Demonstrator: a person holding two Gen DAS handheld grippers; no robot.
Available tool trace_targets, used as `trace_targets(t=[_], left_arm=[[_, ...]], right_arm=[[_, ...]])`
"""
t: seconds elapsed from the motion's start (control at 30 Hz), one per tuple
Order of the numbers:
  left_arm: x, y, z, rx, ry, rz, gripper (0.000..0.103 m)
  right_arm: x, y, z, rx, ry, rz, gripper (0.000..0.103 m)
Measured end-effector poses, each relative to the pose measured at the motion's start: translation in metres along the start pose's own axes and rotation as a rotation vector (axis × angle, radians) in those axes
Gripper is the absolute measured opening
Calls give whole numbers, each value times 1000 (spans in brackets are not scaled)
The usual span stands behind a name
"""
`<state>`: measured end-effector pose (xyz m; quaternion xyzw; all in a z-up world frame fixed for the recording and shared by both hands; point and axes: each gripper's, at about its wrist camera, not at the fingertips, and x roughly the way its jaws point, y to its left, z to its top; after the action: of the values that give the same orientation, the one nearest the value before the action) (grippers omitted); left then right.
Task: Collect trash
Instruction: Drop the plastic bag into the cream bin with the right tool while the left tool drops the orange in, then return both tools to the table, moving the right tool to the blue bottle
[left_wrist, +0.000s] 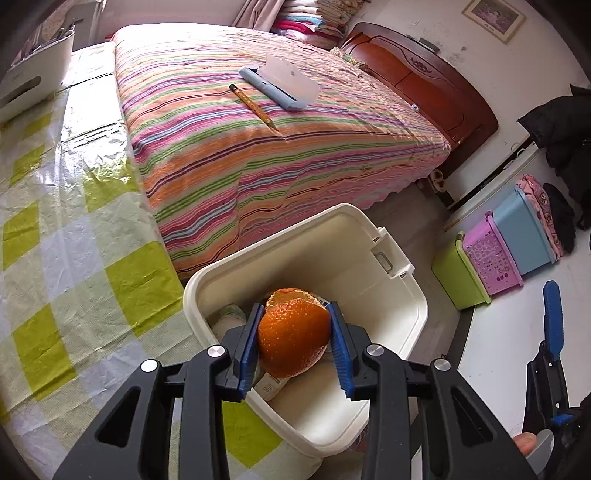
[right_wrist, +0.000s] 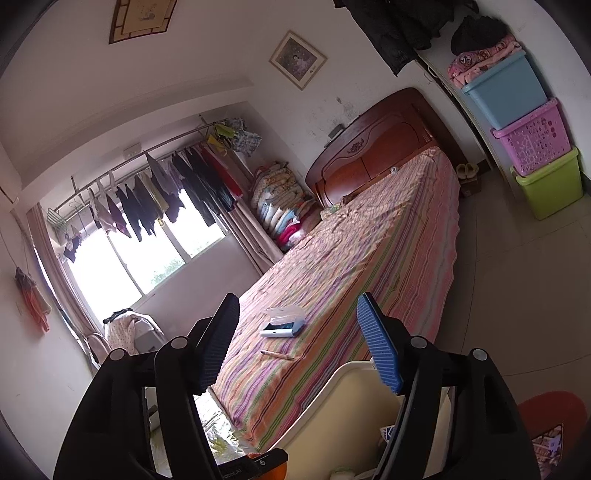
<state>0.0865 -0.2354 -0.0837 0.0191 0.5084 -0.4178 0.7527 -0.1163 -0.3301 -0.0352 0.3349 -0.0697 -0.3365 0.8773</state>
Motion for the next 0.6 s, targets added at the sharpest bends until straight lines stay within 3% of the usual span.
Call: trace_targets(t=[0.03,0.1,0.13,0.3,0.6], left_arm=[[3,-4,1,11,0,1,45],[5,-8,1,12,-28,-1,72],[4,-8,1,7,-44,12,74],[-16,7,-4,-27,-96,46,77],[-125,76,-41,-83,-292,199,77]], right_arm=[[-1,-1,0,12,2,10,66],[-3,-1,1,14,-2,28,66],[-5,0,2,11,-6,35,66],[-12,7,-1,-6,-21,74,72],[4,34,-29,-78,145,140,77]])
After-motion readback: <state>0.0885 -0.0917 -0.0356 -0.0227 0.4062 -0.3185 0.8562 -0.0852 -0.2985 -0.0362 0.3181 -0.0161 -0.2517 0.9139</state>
